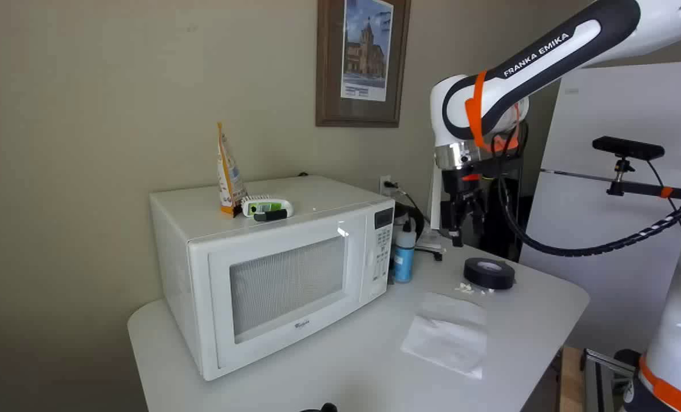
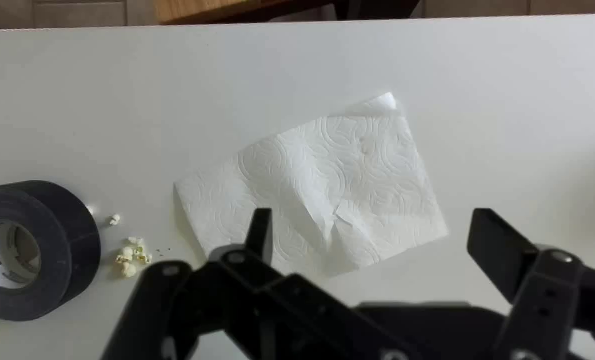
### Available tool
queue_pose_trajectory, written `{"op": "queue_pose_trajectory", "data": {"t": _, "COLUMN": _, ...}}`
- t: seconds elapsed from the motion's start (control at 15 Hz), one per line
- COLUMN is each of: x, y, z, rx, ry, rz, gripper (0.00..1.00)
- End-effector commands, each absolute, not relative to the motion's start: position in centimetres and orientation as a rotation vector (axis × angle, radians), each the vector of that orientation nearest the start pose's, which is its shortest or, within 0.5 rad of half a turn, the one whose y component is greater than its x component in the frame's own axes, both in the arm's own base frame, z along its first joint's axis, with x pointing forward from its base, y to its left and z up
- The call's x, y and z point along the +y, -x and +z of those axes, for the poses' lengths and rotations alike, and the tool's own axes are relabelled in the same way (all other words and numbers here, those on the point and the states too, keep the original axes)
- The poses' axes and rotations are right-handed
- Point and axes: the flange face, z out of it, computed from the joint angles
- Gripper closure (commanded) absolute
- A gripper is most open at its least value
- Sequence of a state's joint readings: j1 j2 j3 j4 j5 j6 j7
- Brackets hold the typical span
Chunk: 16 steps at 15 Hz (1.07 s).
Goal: Move the cup to the right
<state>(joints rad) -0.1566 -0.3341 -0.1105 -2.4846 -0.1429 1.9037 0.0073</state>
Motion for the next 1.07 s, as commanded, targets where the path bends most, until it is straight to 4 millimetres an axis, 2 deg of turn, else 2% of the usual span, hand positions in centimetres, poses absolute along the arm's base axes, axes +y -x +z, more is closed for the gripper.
{"op": "queue_pose_trajectory", "data": {"t": 0.0, "x": -11.5, "y": -38.4, "z": 39.2, "rx": 0.318, "ry": 3.159, "rz": 0.411, "gripper": 0.0}}
{"op": "queue_pose_trajectory", "data": {"t": 0.4, "x": -11.5, "y": -38.4, "z": 39.2, "rx": 0.318, "ry": 3.159, "rz": 0.411, "gripper": 0.0}}
{"op": "queue_pose_trajectory", "data": {"t": 0.47, "x": -9.8, "y": -38.7, "z": 39.1, "rx": 0.207, "ry": 3.181, "rz": 0.408, "gripper": 0.0}}
{"op": "queue_pose_trajectory", "data": {"t": 0.53, "x": -8.5, "y": -38.8, "z": 38.8, "rx": 0.18, "ry": 3.157, "rz": 0.42, "gripper": 0.0}}
{"op": "queue_pose_trajectory", "data": {"t": 0.6, "x": -6.7, "y": -38.6, "z": 37.9, "rx": 0.29, "ry": 3.068, "rz": 0.447, "gripper": 0.0}}
{"op": "queue_pose_trajectory", "data": {"t": 0.67, "x": -5.4, "y": -38.5, "z": 37.4, "rx": 0.337, "ry": 2.989, "rz": 0.483, "gripper": 0.0}}
{"op": "queue_pose_trajectory", "data": {"t": 0.73, "x": -4.0, "y": -37.9, "z": 36.1, "rx": 0.39, "ry": 2.935, "rz": 0.46, "gripper": 0.0}}
{"op": "queue_pose_trajectory", "data": {"t": 0.93, "x": -0.6, "y": -37.1, "z": 32.9, "rx": 0.563, "ry": 2.788, "rz": 0.456, "gripper": 0.0}}
{"op": "queue_pose_trajectory", "data": {"t": 1.0, "x": 0.2, "y": -36.8, "z": 31.2, "rx": 0.636, "ry": 2.749, "rz": 0.471, "gripper": 0.0}}
